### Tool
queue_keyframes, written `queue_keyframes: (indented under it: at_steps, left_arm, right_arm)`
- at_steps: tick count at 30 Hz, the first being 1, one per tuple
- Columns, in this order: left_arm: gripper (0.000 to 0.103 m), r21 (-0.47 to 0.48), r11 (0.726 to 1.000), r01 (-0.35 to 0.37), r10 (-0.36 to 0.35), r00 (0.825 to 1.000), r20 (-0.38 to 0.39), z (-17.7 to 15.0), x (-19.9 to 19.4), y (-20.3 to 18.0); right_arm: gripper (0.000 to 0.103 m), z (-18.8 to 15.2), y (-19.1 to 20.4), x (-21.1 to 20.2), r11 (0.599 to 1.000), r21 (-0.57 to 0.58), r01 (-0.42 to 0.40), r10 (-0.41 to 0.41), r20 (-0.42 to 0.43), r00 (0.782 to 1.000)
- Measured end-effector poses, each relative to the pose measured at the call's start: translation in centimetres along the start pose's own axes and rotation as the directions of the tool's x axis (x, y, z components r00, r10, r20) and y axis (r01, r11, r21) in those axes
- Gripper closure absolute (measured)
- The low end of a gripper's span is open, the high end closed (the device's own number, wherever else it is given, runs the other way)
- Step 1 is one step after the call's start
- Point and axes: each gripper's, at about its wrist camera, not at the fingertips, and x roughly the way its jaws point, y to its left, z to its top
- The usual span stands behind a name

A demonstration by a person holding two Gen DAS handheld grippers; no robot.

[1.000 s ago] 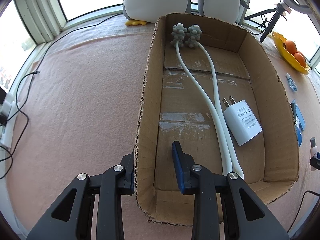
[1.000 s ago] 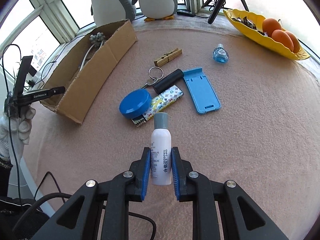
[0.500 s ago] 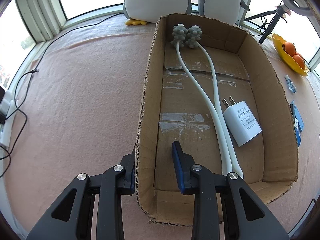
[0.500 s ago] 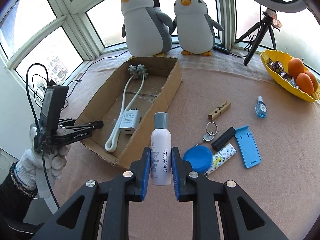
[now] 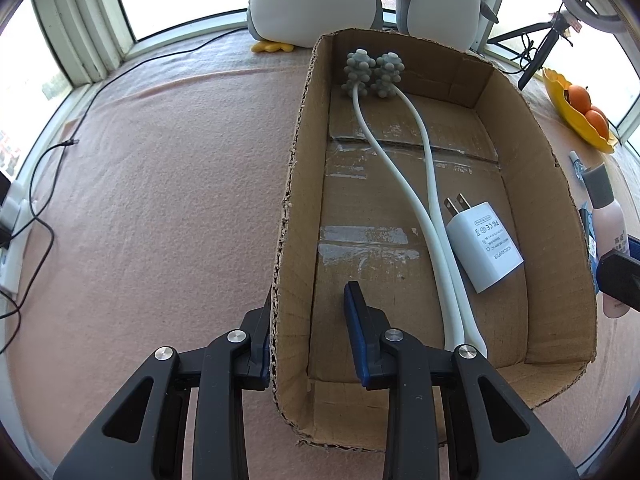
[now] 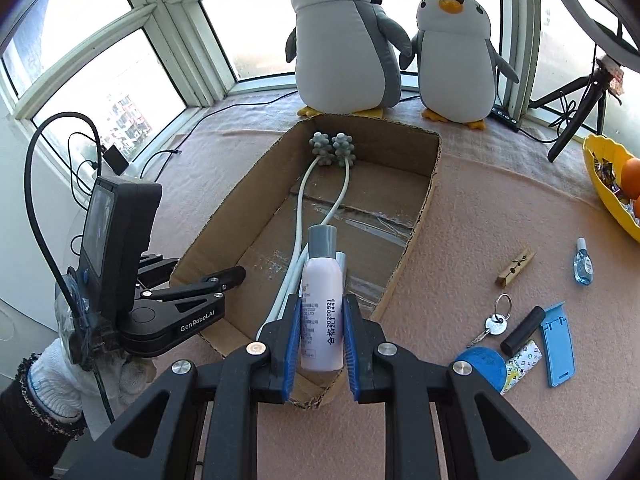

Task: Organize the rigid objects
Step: 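Carry the lotion bottle with the right gripper and release it in the box, then move the right gripper to the blue eye-drop bottle and grasp it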

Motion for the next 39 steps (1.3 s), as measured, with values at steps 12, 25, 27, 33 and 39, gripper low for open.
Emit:
queue_keyframes:
  at_steps: [12,25,27,33,39]
  left_arm:
    - [0.075,0.001,1.0,0.001,-0.001,1.0,-0.004,0.1,0.0,-0.1]
    - [0.075,0.003,1.0,-0.002,0.002,1.0,-0.004,0.1,0.1,0.0]
    - [0.075,0.003,1.0,-0.003,0.003,1.0,-0.004,0.1,0.1,0.0]
    - [0.075,0.001,1.0,-0.001,0.001,1.0,-0.007,0.1,0.1,0.0]
    - [0.075,-0.005,1.0,-0.002,0.002,1.0,-0.009,0.1,0.1,0.1]
  right_arm:
    - [0.085,0.3,1.9,2.2,0.999,-0.034,0.009,-0.01,-0.031,0.999]
    - [0.059,0.5,2.1,0.9,0.999,-0.042,0.023,-0.022,0.017,1.0]
    - [0.059,0.6,1.9,0.6,0.999,-0.039,0.028,-0.027,0.025,0.999]
    - [0.059,0.6,0.8,-0.7,0.999,-0.016,0.04,-0.039,0.055,0.998]
    - [0.059,0.2,-2.9,-2.6,0.993,0.072,0.092,-0.1,0.105,0.989]
